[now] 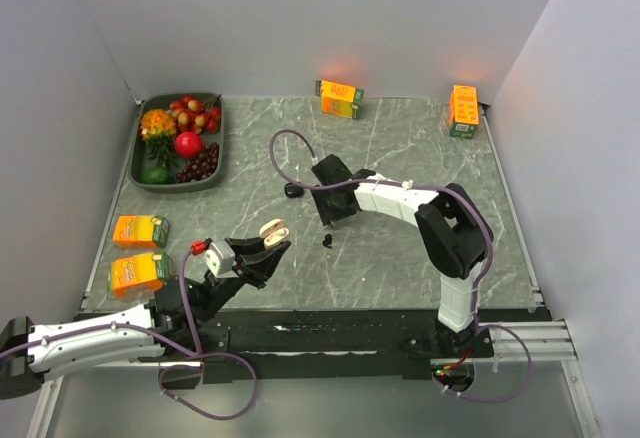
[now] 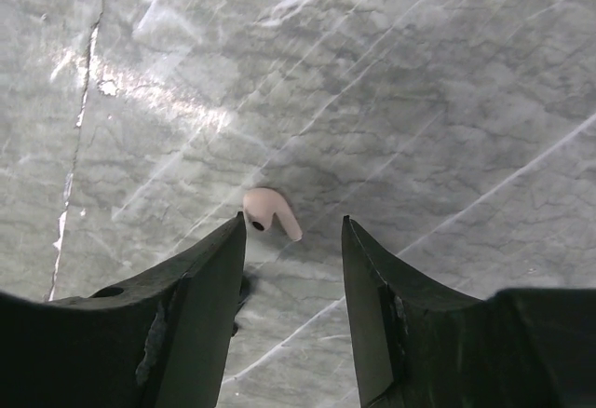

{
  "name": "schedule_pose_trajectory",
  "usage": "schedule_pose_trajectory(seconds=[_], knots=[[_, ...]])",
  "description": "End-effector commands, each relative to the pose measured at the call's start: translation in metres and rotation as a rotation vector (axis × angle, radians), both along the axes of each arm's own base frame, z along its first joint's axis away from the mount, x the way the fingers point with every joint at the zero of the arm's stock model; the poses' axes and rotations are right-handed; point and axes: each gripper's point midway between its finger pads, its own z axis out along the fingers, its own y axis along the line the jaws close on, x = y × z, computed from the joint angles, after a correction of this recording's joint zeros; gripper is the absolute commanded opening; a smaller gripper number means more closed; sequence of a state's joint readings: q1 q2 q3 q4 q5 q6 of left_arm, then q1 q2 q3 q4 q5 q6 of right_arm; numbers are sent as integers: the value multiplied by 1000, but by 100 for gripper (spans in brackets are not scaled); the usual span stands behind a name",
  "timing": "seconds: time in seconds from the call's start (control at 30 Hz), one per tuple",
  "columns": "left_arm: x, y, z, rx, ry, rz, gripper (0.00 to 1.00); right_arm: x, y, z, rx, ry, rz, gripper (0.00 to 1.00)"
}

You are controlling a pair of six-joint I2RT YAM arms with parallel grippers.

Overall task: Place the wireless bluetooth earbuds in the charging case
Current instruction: Pick up the earbud from the center of the board.

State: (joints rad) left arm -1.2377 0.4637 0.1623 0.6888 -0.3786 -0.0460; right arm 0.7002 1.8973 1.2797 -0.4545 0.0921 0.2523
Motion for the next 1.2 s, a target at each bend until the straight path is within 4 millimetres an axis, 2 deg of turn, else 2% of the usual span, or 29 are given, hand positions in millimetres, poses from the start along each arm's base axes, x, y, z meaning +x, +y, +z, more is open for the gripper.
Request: schedule_pose_trajectory(seconds=[0.0,0.2,0.5,0.87,1.17], knots=[[-3,0,15,-50,-4,-19,1,8,14,12,59,-31,24,53],[-3,0,16,-51,-5,-21,1,11,21,12,60,-24,48,52],[-4,0,15,-49,-2,-23,1,14,28,7,52,-6,69,38],[-4,-2,14,-42,-4,-29,1,8,24,-3,29,17,68,39],[-4,-2,13,-39,0,-27,1,6,23,-7,25,27,65,22]])
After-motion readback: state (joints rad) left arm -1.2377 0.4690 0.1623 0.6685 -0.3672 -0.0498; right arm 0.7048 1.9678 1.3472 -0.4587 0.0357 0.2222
